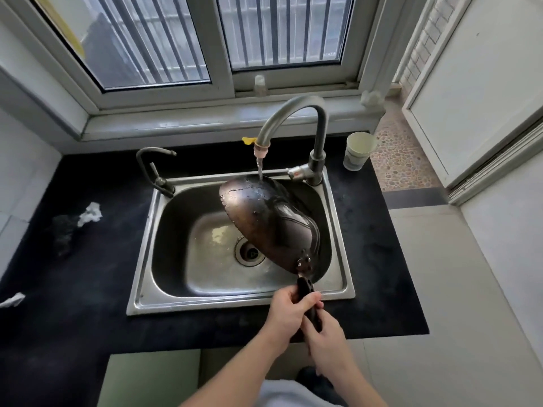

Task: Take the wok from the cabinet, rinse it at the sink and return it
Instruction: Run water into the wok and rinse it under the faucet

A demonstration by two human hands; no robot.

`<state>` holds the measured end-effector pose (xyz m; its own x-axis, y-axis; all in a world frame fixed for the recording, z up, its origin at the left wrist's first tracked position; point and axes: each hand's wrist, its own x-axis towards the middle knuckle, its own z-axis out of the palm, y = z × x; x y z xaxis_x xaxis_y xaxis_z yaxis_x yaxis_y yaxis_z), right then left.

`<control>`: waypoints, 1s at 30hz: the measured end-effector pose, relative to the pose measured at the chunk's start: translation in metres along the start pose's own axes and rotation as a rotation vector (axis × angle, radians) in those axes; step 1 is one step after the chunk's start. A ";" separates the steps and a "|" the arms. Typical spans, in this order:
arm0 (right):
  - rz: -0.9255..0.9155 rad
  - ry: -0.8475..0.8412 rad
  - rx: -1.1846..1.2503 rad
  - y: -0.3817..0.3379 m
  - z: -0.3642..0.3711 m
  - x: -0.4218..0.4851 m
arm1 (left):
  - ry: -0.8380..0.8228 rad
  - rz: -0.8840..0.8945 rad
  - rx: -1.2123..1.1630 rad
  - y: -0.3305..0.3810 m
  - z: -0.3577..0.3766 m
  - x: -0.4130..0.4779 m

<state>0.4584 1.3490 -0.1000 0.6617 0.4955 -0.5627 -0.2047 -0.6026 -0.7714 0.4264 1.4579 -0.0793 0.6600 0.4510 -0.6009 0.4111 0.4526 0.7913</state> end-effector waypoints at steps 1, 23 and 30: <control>0.003 -0.023 0.012 -0.001 -0.005 0.002 | 0.011 0.008 0.018 0.002 0.004 0.002; 0.129 -0.377 0.258 -0.059 -0.081 0.032 | 0.143 -0.062 -0.112 0.038 0.047 0.033; 0.093 -0.416 0.221 -0.077 -0.072 0.040 | 0.175 -0.048 -0.181 0.048 0.031 0.034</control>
<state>0.5529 1.3700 -0.0414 0.2975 0.6817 -0.6684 -0.4273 -0.5310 -0.7317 0.4882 1.4706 -0.0585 0.5171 0.5447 -0.6602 0.3096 0.6001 0.7376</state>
